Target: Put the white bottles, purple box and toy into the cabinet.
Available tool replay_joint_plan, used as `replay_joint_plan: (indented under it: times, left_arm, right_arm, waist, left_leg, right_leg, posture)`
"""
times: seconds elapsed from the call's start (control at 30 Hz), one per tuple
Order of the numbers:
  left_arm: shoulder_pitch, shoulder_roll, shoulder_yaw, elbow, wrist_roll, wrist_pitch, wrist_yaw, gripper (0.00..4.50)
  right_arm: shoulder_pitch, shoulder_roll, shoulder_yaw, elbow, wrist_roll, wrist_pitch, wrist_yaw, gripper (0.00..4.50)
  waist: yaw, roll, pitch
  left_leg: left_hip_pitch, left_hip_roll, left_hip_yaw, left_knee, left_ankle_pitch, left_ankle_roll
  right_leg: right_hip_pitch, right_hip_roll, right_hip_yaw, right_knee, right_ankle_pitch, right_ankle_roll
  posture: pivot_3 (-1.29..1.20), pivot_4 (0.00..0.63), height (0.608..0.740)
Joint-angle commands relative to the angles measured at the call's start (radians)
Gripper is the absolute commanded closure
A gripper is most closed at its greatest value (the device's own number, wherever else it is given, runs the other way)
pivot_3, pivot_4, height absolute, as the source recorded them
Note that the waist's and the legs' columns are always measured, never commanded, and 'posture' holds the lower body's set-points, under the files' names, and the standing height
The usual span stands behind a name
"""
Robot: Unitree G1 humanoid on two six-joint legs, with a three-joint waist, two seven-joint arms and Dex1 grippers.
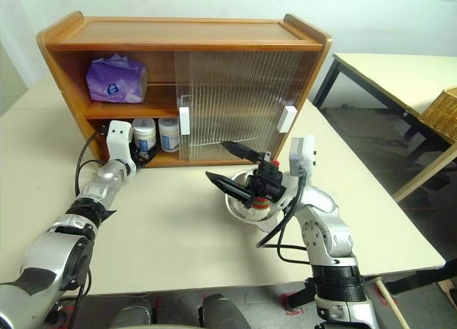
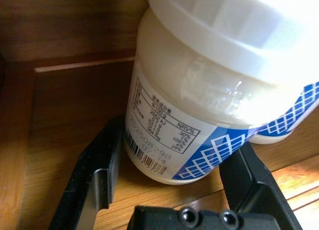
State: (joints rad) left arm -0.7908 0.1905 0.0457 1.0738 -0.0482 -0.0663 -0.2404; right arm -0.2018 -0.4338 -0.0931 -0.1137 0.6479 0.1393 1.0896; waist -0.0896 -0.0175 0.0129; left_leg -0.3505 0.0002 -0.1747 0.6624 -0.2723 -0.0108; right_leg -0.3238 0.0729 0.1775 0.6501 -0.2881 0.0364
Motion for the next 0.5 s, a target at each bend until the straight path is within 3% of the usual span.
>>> replay_joint_plan:
  times: [0.03,0.5]
  left_arm:
    - [-0.044,0.011,0.028,0.048,-0.002,-0.030,0.018,1.35]
    - [-0.093,0.024,0.046,0.138,0.009,-0.037,0.063,1.35]
  right_arm:
    - [-0.002,-0.005,0.002,-0.023,0.004,0.012,-0.004,0.00]
    - [0.015,-0.007,-0.002,-0.048,0.008,0.025,-0.016,0.00]
  waist:
    - [-0.002,0.000,0.000]
    - [-0.018,0.000,0.000]
  left_leg:
    - [0.000,0.000,0.000,0.000,0.000,0.000]
    - [0.000,-0.002,0.000,0.001,0.002,0.000]
  right_leg:
    - [0.000,0.000,0.000,0.000,0.000,0.000]
    - [0.001,0.000,0.000,0.000,0.000,-0.002]
  posture:
    - [-0.16,0.000,0.740]
    - [-0.17,0.000,0.740]
